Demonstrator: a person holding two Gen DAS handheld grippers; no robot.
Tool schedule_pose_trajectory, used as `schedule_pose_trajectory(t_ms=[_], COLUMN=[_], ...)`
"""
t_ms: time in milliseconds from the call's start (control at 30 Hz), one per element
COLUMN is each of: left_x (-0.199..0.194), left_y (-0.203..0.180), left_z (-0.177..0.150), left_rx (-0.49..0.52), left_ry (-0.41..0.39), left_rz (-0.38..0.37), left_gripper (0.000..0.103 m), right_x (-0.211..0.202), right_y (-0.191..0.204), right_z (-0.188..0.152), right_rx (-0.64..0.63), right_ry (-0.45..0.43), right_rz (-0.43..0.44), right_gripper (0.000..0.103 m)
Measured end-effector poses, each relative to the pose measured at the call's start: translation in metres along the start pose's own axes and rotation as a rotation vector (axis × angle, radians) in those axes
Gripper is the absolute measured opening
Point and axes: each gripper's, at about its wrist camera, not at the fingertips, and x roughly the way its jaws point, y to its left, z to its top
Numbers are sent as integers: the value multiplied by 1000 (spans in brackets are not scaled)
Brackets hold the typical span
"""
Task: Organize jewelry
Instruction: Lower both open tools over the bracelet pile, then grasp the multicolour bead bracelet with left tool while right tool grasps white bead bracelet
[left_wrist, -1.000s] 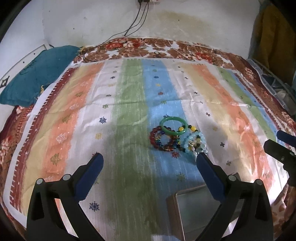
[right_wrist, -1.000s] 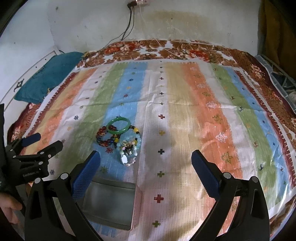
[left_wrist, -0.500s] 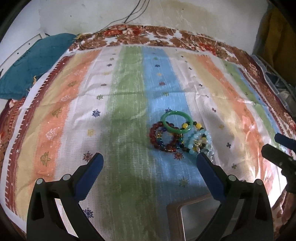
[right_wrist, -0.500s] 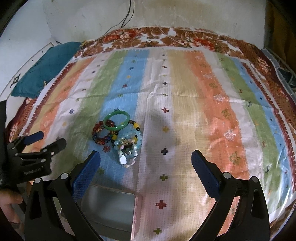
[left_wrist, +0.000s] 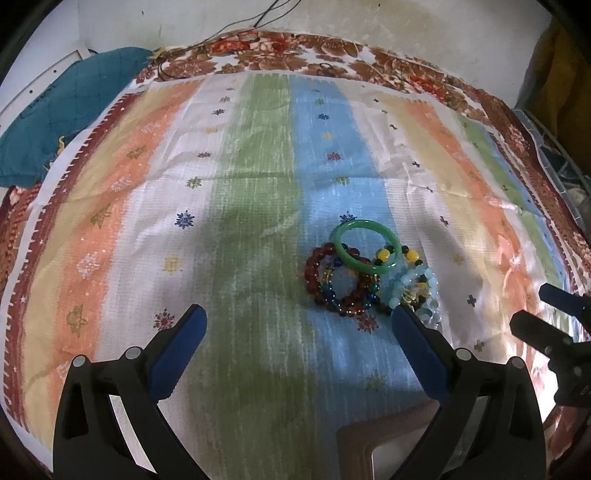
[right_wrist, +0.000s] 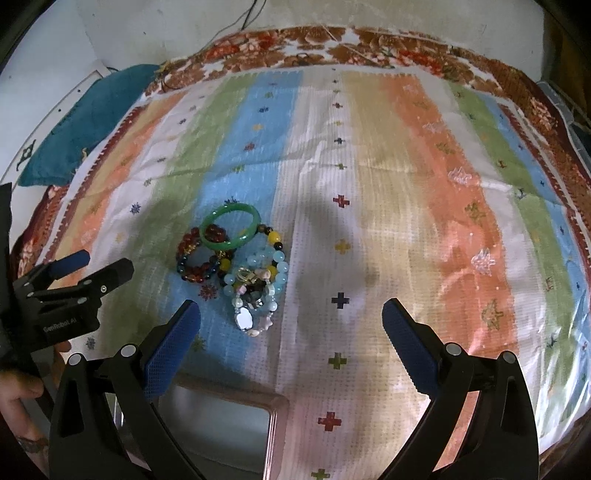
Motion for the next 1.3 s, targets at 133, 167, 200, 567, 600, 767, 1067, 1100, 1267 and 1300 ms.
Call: schedule_pose_trajectory(t_ms=[133, 167, 200, 567, 600, 767, 1067, 1100, 1267, 1300], left_x=[12, 15, 17, 38, 41, 52, 71, 72, 78, 80], left_y=[0, 0, -1, -3, -4, -9, -17, -18, -18, -18], left_z=[3, 4, 4, 9, 10, 12, 13, 14, 14, 14], left_rx=[-15, -16, -14, -14, -15, 4, 25, 26, 7, 7], left_ry=[34, 41, 45, 97, 106, 130, 167, 171, 178, 183], left_rz=[-9, -10, -11, -23, -33, -34, -64, -65, -59, -64], left_gripper=[91, 91, 90, 70, 61, 41, 36, 34, 29, 29], right_x=[8, 10, 12, 38, 41, 55, 69, 70, 77, 81], right_y=[-2, -2, -1, 0, 0, -1, 0, 1, 1, 1], right_z=[2, 2, 2, 8, 9, 10, 15, 15, 15, 15], right_rx=[14, 17, 15, 5, 4, 8, 0, -3, -11, -8], right_ry=[23, 30, 36, 94, 101, 135, 162, 166, 182, 191], right_rz=[18, 28, 33, 35, 35, 49, 47, 48, 55, 65], right_gripper=[100, 100, 100, 85, 83, 75, 62, 60, 51, 47])
